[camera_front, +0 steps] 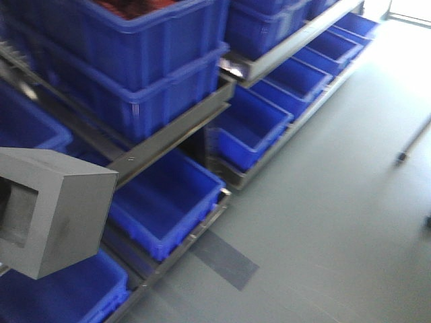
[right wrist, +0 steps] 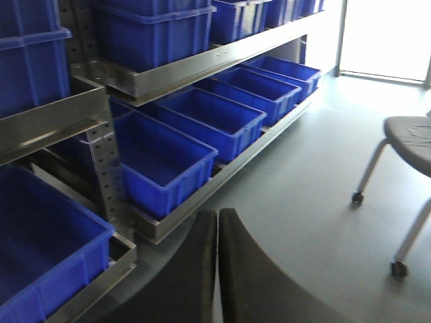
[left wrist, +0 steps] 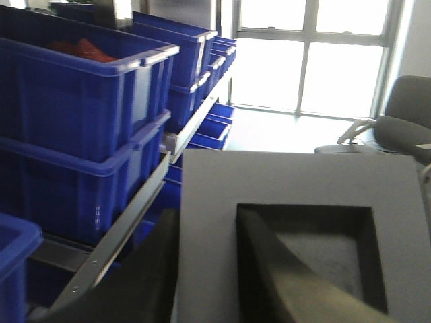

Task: Sort gray base to blue bin
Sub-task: 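Turn the base to face the rack of large blue bins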

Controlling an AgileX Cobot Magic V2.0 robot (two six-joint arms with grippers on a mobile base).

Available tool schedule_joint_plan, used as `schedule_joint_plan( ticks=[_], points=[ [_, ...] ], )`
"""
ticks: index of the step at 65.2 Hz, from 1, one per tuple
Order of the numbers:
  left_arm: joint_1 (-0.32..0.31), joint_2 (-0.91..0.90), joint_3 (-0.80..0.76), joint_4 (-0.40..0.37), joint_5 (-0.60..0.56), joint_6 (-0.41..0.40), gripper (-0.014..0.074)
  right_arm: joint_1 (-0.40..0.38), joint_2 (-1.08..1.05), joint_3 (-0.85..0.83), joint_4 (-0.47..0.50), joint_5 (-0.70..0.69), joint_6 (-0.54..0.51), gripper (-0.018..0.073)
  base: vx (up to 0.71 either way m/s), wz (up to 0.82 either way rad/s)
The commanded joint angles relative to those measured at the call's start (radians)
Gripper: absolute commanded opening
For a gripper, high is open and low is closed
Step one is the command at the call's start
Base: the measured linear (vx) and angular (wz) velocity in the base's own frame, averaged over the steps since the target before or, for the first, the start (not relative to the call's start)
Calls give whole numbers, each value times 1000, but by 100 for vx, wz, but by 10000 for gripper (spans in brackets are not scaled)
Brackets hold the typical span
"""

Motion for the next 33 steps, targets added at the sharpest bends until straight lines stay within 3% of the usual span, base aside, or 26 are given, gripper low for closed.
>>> schedule_joint_plan(
  ticks=[1,33],
  points=[
    [-4,1,-30,-10,-107,-7,-6,0,-2,2,-8,-75,-13,-5,17,75],
    [-4,1,-30,-10,-107,-7,-6,0,-2,2,-8,-75,-13,-5,17,69]
  ],
)
